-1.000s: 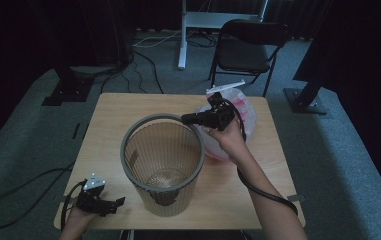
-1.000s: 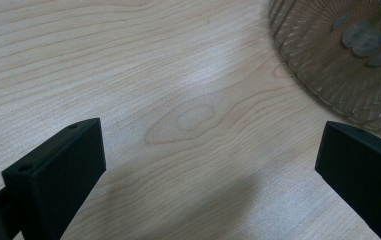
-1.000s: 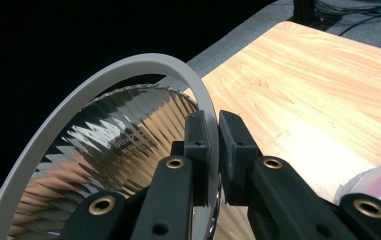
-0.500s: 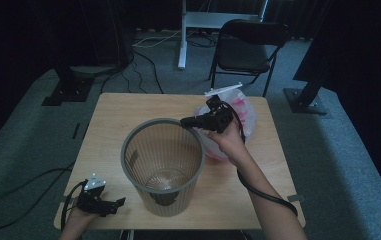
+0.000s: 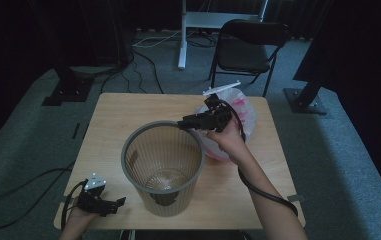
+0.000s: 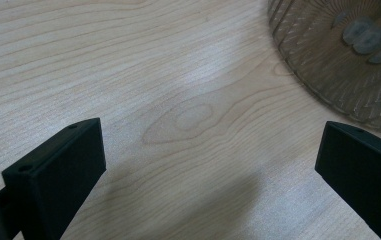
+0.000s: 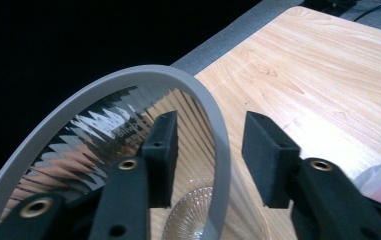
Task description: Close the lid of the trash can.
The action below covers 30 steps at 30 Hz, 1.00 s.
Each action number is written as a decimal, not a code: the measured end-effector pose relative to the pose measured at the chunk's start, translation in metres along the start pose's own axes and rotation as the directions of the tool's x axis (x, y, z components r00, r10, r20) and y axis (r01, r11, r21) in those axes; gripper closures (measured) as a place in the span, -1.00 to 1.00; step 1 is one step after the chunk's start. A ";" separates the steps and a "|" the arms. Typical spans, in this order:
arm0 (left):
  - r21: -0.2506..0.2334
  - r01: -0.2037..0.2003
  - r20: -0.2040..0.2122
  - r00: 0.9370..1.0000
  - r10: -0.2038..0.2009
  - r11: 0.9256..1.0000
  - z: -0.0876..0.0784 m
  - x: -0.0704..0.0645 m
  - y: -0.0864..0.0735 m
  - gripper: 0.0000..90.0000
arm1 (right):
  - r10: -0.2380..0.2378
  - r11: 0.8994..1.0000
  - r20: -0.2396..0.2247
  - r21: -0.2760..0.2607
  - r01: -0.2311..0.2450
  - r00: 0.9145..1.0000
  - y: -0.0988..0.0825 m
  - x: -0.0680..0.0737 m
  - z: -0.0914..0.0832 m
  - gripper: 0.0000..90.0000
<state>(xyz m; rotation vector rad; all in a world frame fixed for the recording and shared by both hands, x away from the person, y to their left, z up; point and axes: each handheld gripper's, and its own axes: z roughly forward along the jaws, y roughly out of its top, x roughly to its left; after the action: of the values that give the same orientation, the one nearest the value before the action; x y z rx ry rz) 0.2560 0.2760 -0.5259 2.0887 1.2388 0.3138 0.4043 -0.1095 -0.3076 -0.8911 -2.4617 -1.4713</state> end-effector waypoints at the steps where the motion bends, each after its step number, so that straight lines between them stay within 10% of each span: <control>1: 0.002 -0.001 0.000 1.000 0.001 1.000 0.000 0.000 0.000 -1.00 | -0.007 1.000 0.007 -0.001 0.007 1.000 0.001 0.001 0.001 0.13; 8: -0.001 0.006 0.001 1.000 -0.006 1.000 -0.003 0.000 -0.004 -1.00 | -0.086 0.996 0.027 0.031 0.085 0.996 0.006 0.015 0.012 -0.74; 22: 0.008 0.006 0.002 1.000 -0.006 1.000 -0.003 0.000 -0.005 -1.00 | -0.103 0.985 0.276 -0.105 0.137 0.956 -0.006 0.027 -0.001 -0.75; 30: 0.005 0.011 0.006 1.000 -0.011 1.000 -0.003 0.000 -0.005 -1.00 | -0.090 0.987 0.304 -0.099 0.125 0.948 -0.015 0.027 -0.008 -0.74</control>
<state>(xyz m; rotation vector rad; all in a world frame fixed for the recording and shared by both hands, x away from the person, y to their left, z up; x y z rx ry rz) 0.2511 0.2788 -0.5267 2.0848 1.2482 0.3002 0.3726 -0.1109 -0.3042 -1.0908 -2.6985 -1.6400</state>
